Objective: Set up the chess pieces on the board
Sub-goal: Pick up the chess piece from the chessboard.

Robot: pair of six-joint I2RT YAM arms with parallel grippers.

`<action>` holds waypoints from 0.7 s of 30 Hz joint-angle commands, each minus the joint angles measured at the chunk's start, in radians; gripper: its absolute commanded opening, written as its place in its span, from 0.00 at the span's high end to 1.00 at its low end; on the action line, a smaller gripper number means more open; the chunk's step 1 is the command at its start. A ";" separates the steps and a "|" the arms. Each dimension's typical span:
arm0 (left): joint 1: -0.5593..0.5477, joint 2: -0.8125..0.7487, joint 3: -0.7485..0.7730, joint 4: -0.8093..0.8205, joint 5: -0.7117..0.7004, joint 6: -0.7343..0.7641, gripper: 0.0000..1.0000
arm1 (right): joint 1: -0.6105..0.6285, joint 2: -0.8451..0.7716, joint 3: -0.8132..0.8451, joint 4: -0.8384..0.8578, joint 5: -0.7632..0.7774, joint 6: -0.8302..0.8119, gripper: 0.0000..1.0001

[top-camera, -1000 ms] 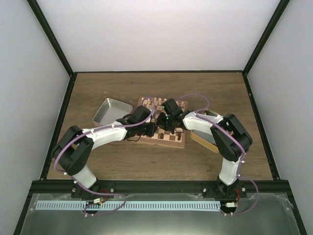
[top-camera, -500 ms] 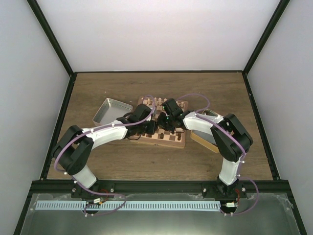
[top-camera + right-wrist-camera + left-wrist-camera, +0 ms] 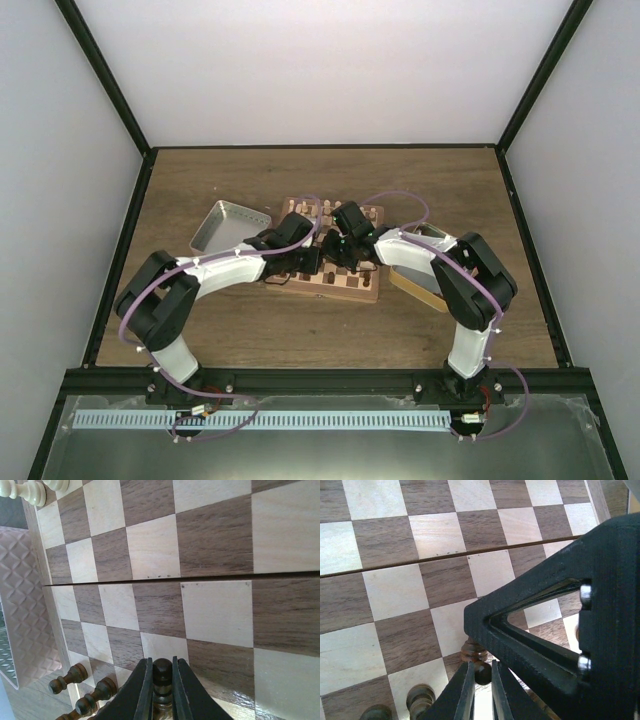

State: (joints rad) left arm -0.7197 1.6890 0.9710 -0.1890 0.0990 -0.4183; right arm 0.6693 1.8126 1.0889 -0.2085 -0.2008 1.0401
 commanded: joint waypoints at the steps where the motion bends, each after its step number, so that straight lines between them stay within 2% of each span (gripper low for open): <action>1: 0.004 0.019 0.023 -0.014 -0.012 0.006 0.89 | 0.004 -0.032 -0.005 -0.005 0.024 -0.009 0.92; 15: 0.005 0.015 0.022 -0.029 0.000 0.010 0.90 | -0.013 -0.061 0.000 -0.041 0.139 -0.035 0.92; 21: 0.004 -0.022 0.035 -0.029 0.002 0.004 0.83 | -0.019 -0.103 -0.012 -0.019 0.151 -0.050 0.92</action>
State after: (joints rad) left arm -0.7197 1.6928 0.9802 -0.2031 0.0986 -0.4149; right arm 0.6563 1.7679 1.0870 -0.2382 -0.0883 1.0069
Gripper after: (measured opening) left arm 0.151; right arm 0.099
